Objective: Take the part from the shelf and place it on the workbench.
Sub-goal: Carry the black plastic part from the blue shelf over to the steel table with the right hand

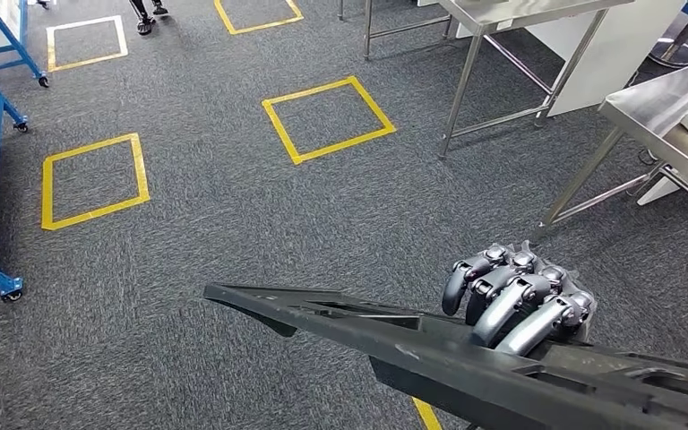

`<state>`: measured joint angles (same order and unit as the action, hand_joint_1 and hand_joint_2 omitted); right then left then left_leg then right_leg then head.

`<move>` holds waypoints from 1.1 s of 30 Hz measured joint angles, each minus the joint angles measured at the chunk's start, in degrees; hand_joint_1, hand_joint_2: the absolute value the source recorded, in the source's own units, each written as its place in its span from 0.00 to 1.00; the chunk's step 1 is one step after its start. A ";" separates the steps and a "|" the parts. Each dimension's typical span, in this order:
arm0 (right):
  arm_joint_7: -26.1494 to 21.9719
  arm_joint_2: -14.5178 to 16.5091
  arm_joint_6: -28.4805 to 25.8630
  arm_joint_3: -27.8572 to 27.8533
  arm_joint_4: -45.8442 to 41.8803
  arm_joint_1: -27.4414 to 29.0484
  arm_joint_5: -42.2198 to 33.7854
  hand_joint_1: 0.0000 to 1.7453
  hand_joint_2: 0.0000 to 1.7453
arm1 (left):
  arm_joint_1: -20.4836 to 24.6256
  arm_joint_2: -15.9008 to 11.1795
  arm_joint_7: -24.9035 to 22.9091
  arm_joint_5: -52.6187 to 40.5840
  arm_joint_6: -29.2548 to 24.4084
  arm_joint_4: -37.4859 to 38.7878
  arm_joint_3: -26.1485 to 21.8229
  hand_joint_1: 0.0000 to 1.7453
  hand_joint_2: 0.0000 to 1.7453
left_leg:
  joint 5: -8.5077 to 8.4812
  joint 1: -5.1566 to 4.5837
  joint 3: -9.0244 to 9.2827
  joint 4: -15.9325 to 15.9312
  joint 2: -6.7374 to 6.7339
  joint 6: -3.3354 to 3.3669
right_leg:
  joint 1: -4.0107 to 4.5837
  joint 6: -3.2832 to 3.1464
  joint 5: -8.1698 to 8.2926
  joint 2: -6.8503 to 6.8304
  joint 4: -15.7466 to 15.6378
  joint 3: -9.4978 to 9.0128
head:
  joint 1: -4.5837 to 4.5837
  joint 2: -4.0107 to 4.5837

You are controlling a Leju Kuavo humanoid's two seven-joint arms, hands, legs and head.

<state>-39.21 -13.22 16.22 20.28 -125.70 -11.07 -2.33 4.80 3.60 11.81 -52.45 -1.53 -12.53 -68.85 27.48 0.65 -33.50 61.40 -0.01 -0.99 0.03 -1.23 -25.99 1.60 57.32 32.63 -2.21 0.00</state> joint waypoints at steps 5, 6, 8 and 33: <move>0.01 -0.02 0.00 0.00 0.00 0.01 0.02 1.00 1.00 | 0.20 0.01 -0.01 -0.03 0.00 0.01 0.00 0.00 1.00 | -1.39 -0.16 1.69 -4.27 0.15 1.44 | 0.00 1.48 -0.40 0.30 0.50 0.41 | 0.01 0.00; 0.01 -0.04 0.00 -0.01 0.00 -0.02 0.02 1.00 1.00 | 0.23 0.01 -0.01 -0.03 0.00 0.00 0.00 0.00 1.00 | -1.60 -0.10 1.75 -4.53 0.03 1.81 | -0.06 1.75 -1.25 0.06 1.66 0.93 | 0.01 0.00; 0.00 -0.08 0.00 -0.01 0.00 0.00 0.02 1.00 1.00 | 0.24 0.01 -0.01 -0.03 0.00 -0.01 0.00 0.00 1.00 | -1.82 -0.04 1.77 -4.86 -0.23 2.28 | -0.29 2.20 -4.74 -0.62 7.85 3.80 | 0.01 0.00; 0.01 7.00 -2.99 -0.15 3.64 2.08 6.99 1.00 1.00 | 0.65 0.20 2.59 -2.31 2.73 -0.01 1.78 0.00 1.00 | -1.27 0.06 1.28 -3.87 4.51 0.39 | -0.25 0.72 0.16 4.50 0.24 0.66 | 0.00 0.00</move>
<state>-39.20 -6.22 13.23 20.13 -122.05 -8.99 4.66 5.45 3.80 14.40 -54.75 1.20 -12.54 -67.07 26.21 0.71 -32.22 57.53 4.51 -0.61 -0.22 -0.51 -25.83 6.10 57.56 33.29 -2.21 0.00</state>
